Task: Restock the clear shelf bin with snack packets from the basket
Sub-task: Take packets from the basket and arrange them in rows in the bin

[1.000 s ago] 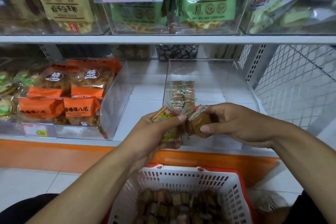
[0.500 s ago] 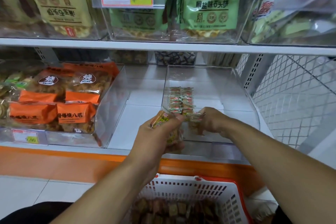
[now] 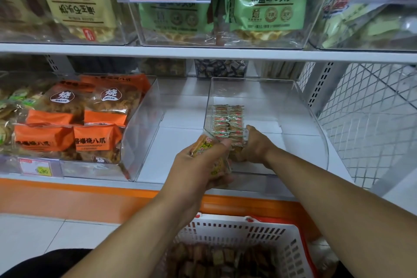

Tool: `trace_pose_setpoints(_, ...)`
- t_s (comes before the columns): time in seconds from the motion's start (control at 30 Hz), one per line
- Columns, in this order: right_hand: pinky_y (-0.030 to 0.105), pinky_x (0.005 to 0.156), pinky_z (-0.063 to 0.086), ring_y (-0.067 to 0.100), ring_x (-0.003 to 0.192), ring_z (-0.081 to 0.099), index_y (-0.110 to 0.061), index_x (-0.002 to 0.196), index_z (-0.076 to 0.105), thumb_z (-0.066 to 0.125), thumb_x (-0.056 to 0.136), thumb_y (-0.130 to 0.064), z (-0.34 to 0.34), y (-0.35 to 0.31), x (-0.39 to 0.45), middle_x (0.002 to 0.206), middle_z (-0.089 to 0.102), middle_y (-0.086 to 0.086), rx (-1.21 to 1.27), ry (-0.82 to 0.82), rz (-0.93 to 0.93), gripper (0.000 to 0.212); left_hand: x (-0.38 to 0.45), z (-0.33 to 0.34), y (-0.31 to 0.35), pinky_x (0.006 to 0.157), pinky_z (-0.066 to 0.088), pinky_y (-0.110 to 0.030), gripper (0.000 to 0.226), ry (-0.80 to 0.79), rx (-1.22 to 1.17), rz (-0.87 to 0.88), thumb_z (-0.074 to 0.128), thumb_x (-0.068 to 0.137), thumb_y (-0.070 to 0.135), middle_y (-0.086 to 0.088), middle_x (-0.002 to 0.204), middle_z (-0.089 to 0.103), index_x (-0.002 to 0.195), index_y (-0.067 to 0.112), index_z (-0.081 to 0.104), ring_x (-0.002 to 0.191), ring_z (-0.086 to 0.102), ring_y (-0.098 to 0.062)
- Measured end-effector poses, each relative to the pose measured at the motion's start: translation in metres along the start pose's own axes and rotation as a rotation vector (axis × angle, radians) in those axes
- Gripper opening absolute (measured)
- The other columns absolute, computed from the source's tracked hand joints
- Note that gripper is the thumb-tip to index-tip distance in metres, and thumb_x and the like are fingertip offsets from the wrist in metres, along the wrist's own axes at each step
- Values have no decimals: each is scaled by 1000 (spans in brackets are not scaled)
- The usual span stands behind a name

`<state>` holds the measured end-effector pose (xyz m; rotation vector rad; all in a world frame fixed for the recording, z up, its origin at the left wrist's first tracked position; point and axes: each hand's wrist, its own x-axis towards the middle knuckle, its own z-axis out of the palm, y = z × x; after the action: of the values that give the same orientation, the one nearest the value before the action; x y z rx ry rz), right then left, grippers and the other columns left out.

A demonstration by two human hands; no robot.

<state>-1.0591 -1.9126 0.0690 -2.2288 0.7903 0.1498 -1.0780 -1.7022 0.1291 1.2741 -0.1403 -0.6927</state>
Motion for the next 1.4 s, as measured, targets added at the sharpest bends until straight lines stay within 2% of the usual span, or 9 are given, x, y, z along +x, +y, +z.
trace_pose_setpoints(0.13,40,104,48,35,130,52,-13,160,7,76,81,-3,-10,-10,-16,149,47,16,-124,-18,-39,106,-1,-1,6,65,60,-28,37,-74,-80,-28,82,76,48,-10,102,79,99,19,82,82,76,-19)
trace_pose_setpoints(0.23,33,93,48,28,120,58,-23,153,34,69,88,-9,-33,-26,-42,139,55,10,-217,234,-248,75,0,1,10,63,62,-25,33,-104,-152,-65,75,71,61,-6,91,80,79,30,84,71,74,-14)
trace_pose_setpoints(0.3,27,80,49,12,100,66,-33,132,58,70,90,-33,-44,-37,-69,115,66,-8,59,321,-429,43,1,3,11,59,61,-24,40,-86,-200,-72,68,75,66,-6,87,79,76,29,83,69,73,-14)
trace_pose_setpoints(0.37,18,75,51,-2,95,65,-43,121,63,70,80,-60,-48,-41,-99,107,67,-18,285,170,-557,44,2,3,10,63,63,-26,55,-71,-212,-75,57,80,73,-8,91,79,81,26,84,71,74,-15)
trace_pose_setpoints(0.47,16,96,47,-12,122,51,-56,140,45,72,68,-73,-38,-36,-130,137,52,-30,166,-63,-647,78,1,2,9,90,60,-35,83,-150,-179,-116,38,84,81,-13,113,77,107,14,80,100,75,-21)
trace_pose_setpoints(0.63,25,112,39,-11,130,44,-48,148,40,79,81,-48,-34,-28,-133,145,48,-27,38,-63,-652,78,-4,6,5,101,56,-44,90,-233,-135,-189,29,86,82,-15,123,73,126,13,70,117,69,-28)
trace_pose_setpoints(0.93,24,83,56,8,97,70,-29,123,60,70,89,3,-49,-26,-124,103,77,-5,670,104,-613,48,-3,10,9,61,61,-32,61,12,-260,-129,49,100,56,-22,105,77,113,0,70,80,76,-28)
trace_pose_setpoints(1.2,23,78,57,6,88,71,-38,110,75,84,80,-29,-64,-22,-132,99,76,-15,204,-33,-709,32,-6,10,7,62,60,-31,49,-21,-175,-187,58,99,45,-23,108,73,117,2,72,78,67,-25)
trace_pose_setpoints(1.4,30,69,60,24,74,72,-15,106,72,88,64,-17,-65,-19,-130,89,75,12,520,-252,-470,45,-6,13,-1,56,56,-25,38,17,-83,-121,54,104,39,-18,99,76,110,9,76,68,66,-17)
